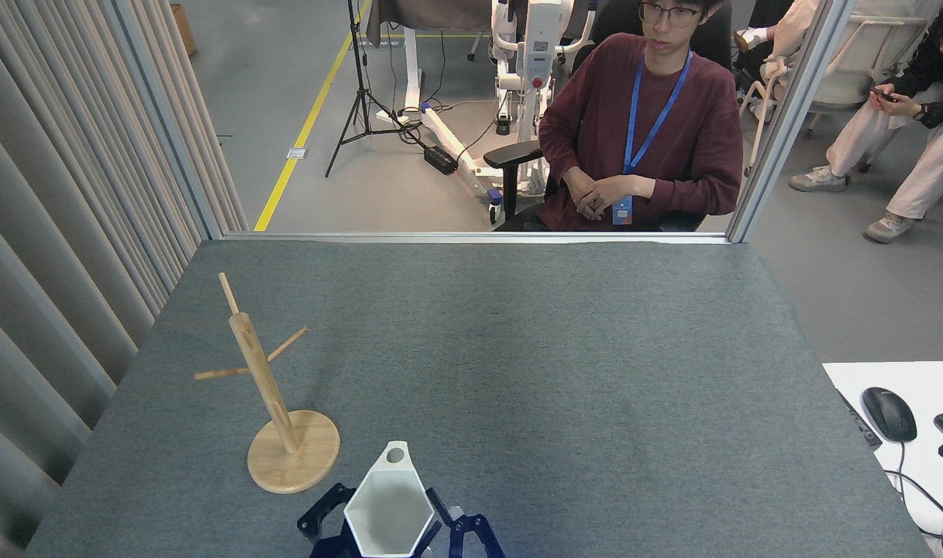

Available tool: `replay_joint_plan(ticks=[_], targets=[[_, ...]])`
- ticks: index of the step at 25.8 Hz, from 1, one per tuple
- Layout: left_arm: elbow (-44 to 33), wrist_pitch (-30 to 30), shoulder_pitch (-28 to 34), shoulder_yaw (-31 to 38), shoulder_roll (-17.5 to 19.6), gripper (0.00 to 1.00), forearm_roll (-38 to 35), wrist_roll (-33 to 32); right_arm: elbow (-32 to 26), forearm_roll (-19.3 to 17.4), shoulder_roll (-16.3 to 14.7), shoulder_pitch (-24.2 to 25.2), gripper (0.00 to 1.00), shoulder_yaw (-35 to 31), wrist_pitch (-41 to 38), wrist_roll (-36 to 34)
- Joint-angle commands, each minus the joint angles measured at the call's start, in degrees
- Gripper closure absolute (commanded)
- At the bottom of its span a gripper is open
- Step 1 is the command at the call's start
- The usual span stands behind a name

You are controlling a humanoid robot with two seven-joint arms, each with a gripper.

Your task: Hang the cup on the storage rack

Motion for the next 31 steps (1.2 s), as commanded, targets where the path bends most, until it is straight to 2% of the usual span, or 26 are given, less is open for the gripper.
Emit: replay_joint_plan(ticks=[1, 3, 4, 6, 9, 10, 12, 14, 16, 19, 22, 27, 31], targets=[[0.12, 0.29, -0.01, 0.0, 0.0, 0.78, -0.54, -0.28, -4.46, -0.89, 0.01, -0.06, 0.0, -0.08, 0.13, -2.33], [0.3, 0.29, 0.08, 0.0, -0.08, 0.78, -1.33, -0.28, -7.19, -3.09, 0.27, -0.15, 0.0, -0.08, 0.3, -3.47], [0.38, 0.38, 0.16, 0.0, -0.17, 0.78, -1.33, -0.2, -8.68, -5.46, 0.45, -0.41, 0.0, -0.17, 0.48, -4.35], [0.56, 0.91, 0.6, 0.27, -0.35, 0.78, -1.33, -0.2, -9.91, -12.93, 0.97, -1.29, 0.0, -2.02, 2.41, -4.79], [0.21, 2.58, 2.89, 2.47, -0.87, 0.78, -1.07, 0.24, -8.06, -24.62, 1.76, -4.89, 0.0, -12.65, 13.31, -0.31], [0.03, 3.02, 4.2, 4.57, -1.05, 0.78, -0.63, 0.51, -6.05, -25.42, 1.59, -5.77, 0.0, -15.55, 15.86, 3.29], [-0.5, 3.19, 6.75, 10.28, -1.58, 0.78, -0.19, 2.09, -3.58, -23.4, 0.53, -5.16, 0.0, -19.94, 16.56, 6.72], [-0.67, 4.69, 7.55, 15.65, -1.31, 0.78, 0.08, 3.76, -2.09, -18.39, -4.65, -2.43, 0.01, -22.32, 15.33, 6.46], [-0.06, 8.38, 7.46, 22.15, -1.4, 0.78, 0.08, 4.11, -1.82, -17.77, -9.05, 1.88, 0.0, -22.85, 11.99, 5.4], [1.96, 8.91, 5.0, 29.89, -1.23, 0.78, -0.36, 4.81, -2.09, -17.77, -9.13, 5.04, 0.0, -23.2, 7.16, 2.94], [5.57, 8.82, -2.56, 32.52, -0.44, 0.77, -1.51, 4.9, -2.09, -17.94, -9.13, 5.66, 0.0, -23.46, 6.72, 2.68], [10.49, 8.73, -9.07, 32.88, 3.52, 0.77, -5.2, 5.08, -2.09, -18.12, -8.43, 5.66, 0.0, -23.46, 6.54, 2.68], [11.63, 8.56, -10.82, 32.7, 3.78, 0.77, -6.16, 5.87, -2.0, -18.12, -8.26, 5.66, 0.0, -23.46, 6.54, 2.59]])
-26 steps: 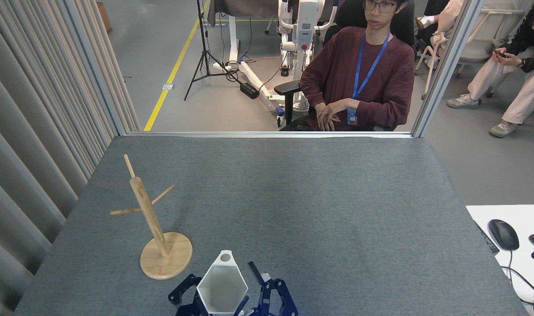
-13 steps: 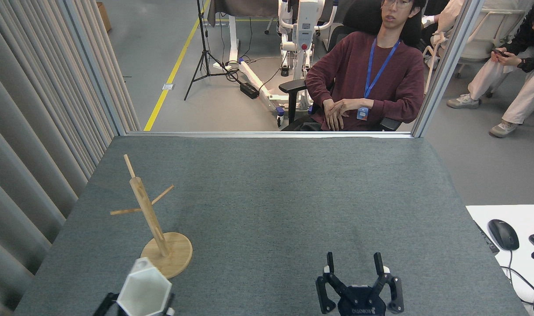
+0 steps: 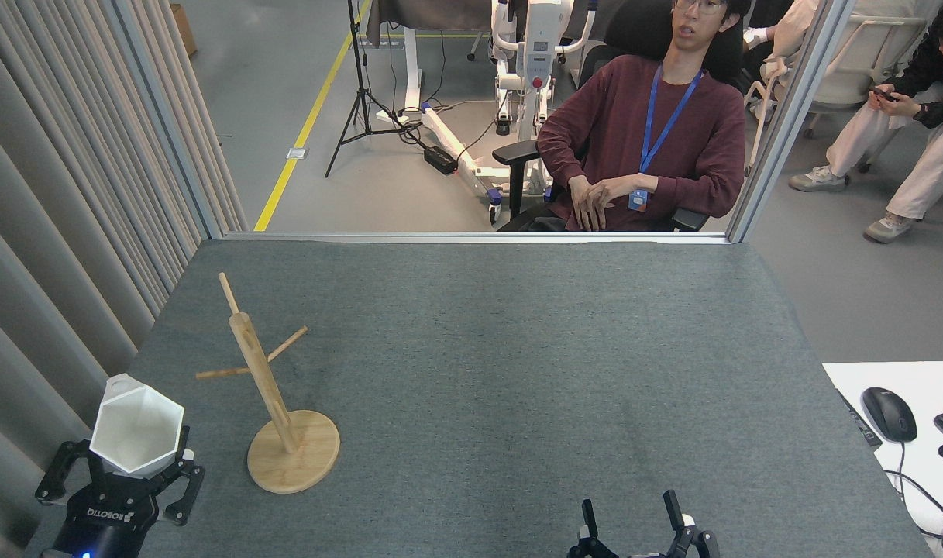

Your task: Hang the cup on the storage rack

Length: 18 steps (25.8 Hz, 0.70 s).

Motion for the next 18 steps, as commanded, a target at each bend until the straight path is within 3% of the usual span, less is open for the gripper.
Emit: replay_joint_plan(ticks=[1, 13, 14, 15, 16, 18], targets=[[0.89, -0.11, -1.74, -0.18, 0.54, 0.77, -1.08, 0.41, 0.04, -0.02, 0.14, 0.02, 0.01, -0.01, -0.05, -0.1], [4.32, 0.24, -5.17, -8.97, -0.25, 0.73, -9.25, 0.5, 0.22, -1.96, -0.03, -0.25, 0.0, -0.8, -0.23, -0.19], [5.02, 0.5, -5.87, -9.06, -0.34, 0.64, -9.87, 0.5, 0.22, -2.13, -0.03, -0.07, 0.0, -1.77, -0.4, -0.19], [5.81, 0.68, -6.58, -9.15, -0.6, 0.4, -10.04, 0.5, 0.3, -2.13, -0.03, -0.07, 0.0, -2.38, -0.49, -0.19], [6.43, 0.68, -7.19, -9.15, -0.87, 0.03, -10.04, 0.5, 0.39, -2.13, -0.03, 0.02, 0.0, -2.56, -0.49, -0.28], [6.87, 0.41, -7.46, -9.15, -0.69, 0.0, -10.04, 0.5, 0.48, -2.13, 0.05, 0.02, 0.01, -2.64, -0.67, -0.28]])
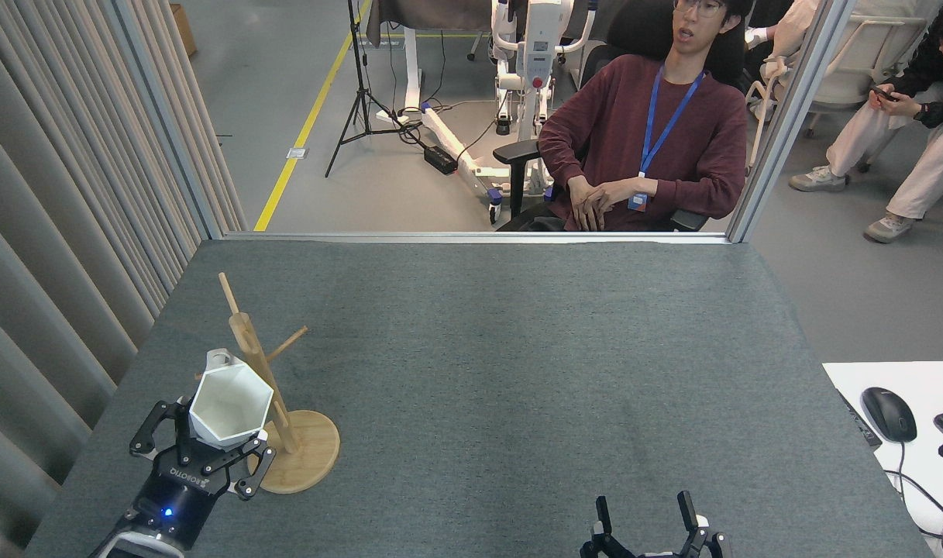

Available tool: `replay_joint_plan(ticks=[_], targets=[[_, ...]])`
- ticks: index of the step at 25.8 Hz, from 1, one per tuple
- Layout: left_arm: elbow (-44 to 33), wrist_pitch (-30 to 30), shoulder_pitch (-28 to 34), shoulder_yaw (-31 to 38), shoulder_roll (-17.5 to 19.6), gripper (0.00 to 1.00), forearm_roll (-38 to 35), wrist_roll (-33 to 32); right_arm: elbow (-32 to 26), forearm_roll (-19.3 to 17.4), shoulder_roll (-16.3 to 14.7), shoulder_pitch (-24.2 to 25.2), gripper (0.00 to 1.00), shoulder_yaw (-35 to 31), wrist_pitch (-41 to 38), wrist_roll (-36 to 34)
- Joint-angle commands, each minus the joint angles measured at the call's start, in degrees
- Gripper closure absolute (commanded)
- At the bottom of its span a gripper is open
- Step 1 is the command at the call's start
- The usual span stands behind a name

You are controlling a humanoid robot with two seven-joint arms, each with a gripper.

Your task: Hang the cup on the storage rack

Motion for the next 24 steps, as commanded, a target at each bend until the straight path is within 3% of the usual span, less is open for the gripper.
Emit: replay_joint_plan(ticks=[1, 4, 11, 15, 17, 24], targets=[[1.27, -0.33, -1.0, -0.14, -0.05, 0.0, -0.37, -0.02, 0.14, -0.1, 0.06, 0.1, 0.0, -0.62, -0.49, -0.21], [0.74, -1.04, 0.67, 0.39, 0.13, 0.0, 0.86, -0.02, 0.23, -0.1, -0.03, -0.07, 0.0, -0.62, -0.75, -0.47], [-7.26, -3.32, 17.36, 4.34, -0.31, 0.0, 13.25, -0.02, 0.14, -0.1, -0.03, -0.34, 0.0, -0.53, -1.02, -0.47], [-12.97, -3.58, 24.93, 8.39, -3.13, 0.0, 28.11, -0.02, -0.03, -0.02, -0.03, 0.46, 0.0, -0.62, -0.93, -0.56], [-15.87, -3.58, 26.07, 8.65, -2.42, 0.0, 33.38, -0.64, -0.38, -0.02, -0.21, 1.25, 0.0, -0.97, -0.49, -0.91], [-16.22, -4.2, 26.24, 8.83, -2.07, 0.0, 33.82, -1.26, -0.47, -0.02, -0.21, 3.71, 0.0, -3.69, -0.32, -1.35]])
